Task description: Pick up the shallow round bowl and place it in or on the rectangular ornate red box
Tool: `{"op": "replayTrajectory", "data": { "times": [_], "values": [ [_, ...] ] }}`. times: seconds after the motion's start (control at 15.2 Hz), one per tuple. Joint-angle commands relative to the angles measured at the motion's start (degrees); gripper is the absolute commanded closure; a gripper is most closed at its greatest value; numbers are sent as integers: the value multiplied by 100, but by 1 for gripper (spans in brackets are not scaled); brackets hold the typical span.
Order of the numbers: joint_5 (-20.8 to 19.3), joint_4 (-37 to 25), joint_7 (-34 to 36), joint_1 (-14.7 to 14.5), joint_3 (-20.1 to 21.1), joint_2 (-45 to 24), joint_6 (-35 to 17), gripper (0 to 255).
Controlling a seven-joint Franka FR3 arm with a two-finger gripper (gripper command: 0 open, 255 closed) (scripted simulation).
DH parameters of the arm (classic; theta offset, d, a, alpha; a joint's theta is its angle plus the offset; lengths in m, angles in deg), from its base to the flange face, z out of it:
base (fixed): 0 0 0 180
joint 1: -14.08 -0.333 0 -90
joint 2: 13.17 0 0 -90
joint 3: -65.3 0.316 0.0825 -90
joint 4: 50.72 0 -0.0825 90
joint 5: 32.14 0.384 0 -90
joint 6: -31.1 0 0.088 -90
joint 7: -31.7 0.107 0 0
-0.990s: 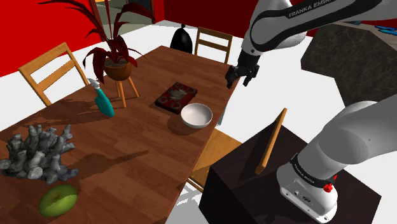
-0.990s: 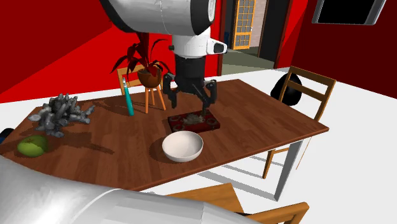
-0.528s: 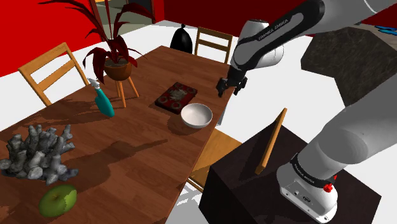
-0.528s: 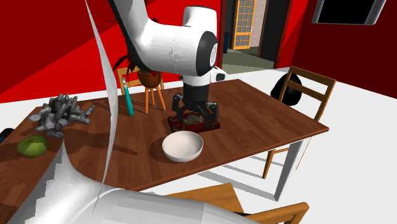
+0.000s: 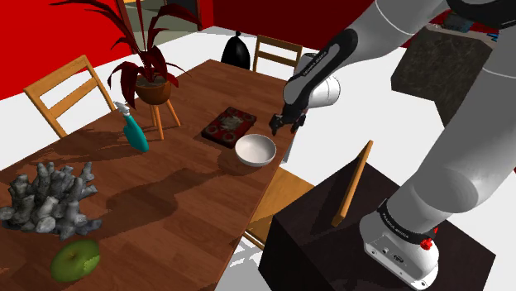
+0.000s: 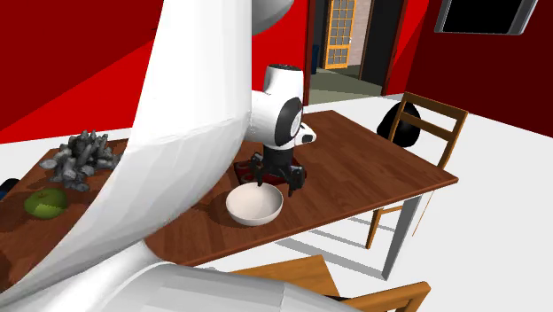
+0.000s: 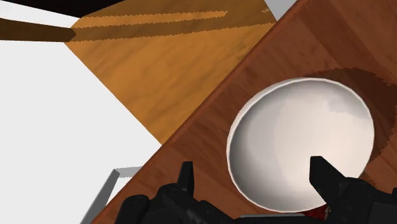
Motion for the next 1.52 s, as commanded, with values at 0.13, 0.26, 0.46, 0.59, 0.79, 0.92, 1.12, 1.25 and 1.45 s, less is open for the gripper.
{"op": "replayTrajectory", "data": {
  "times": [0.13, 0.26, 0.46, 0.59, 0.79, 0.92, 1.12, 1.25, 1.45],
  "values": [
    [221, -486, -137, 105, 85, -957, -532, 0],
    [288, -804, -173, 167, 134, -1445, -732, 0],
    [311, -919, -194, 191, 171, -1686, -864, 0],
    [326, -995, -212, 204, 198, -1864, -968, 0],
    [345, -1143, -238, 224, 241, -2184, -1144, 0],
    [344, -1143, -238, 225, 241, -2184, -1144, 0],
    [344, -1143, -238, 225, 241, -2184, -1144, 0],
    [344, -1143, -238, 224, 241, -2184, -1144, 0],
    [344, -1143, -237, 224, 241, -2184, -1143, 255]
  ]
}}
